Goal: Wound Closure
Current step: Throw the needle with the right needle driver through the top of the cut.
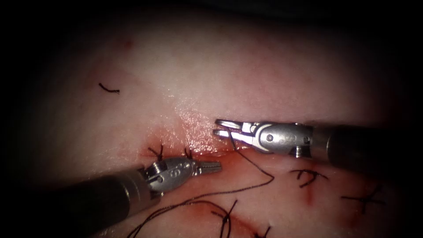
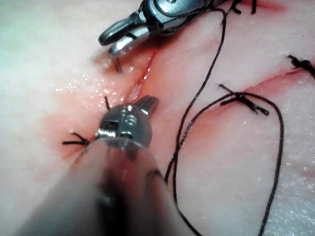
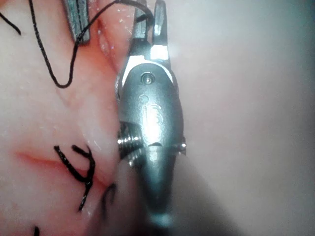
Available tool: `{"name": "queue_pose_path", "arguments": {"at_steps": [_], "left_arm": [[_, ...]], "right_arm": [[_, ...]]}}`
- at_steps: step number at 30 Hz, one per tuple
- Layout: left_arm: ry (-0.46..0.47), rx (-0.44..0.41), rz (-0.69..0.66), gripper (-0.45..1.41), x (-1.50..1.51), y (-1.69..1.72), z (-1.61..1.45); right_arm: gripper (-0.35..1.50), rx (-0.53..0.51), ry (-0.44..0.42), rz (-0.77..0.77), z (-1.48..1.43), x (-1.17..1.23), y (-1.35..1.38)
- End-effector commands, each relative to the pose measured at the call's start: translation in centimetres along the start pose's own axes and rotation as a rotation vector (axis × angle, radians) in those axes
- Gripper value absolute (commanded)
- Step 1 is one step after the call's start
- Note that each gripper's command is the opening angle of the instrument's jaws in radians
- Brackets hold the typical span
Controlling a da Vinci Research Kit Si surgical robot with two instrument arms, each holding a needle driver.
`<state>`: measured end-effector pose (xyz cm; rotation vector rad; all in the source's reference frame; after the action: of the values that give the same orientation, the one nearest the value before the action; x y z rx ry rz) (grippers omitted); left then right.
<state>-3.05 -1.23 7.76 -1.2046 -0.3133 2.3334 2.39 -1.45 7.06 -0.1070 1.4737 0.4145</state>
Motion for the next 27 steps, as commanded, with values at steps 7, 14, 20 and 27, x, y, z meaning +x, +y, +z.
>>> {"name": "queue_pose_path", "arguments": {"at_steps": [7,14,20,27], "left_arm": [[-0.002,0.002,-0.005,-0.45,0.07,0.07,0.08],[-0.008,0.004,-0.013,-0.43,0.14,0.17,0.02],[-0.01,0.005,-0.014,-0.42,0.14,0.22,-0.03],[-0.012,-0.002,-0.016,-0.42,0.1,0.23,-0.11]], "right_arm": [[-0.35,-0.012,0.0,0.046,0.23,0.11,0.16],[-0.35,0.029,-0.096,0.354,0.49,0.03,0.26],[-0.35,0.068,-0.14,0.578,0.54,-0.06,0.27],[-0.35,0.211,-0.224,0.969,0.55,-0.14,0.1]]}}
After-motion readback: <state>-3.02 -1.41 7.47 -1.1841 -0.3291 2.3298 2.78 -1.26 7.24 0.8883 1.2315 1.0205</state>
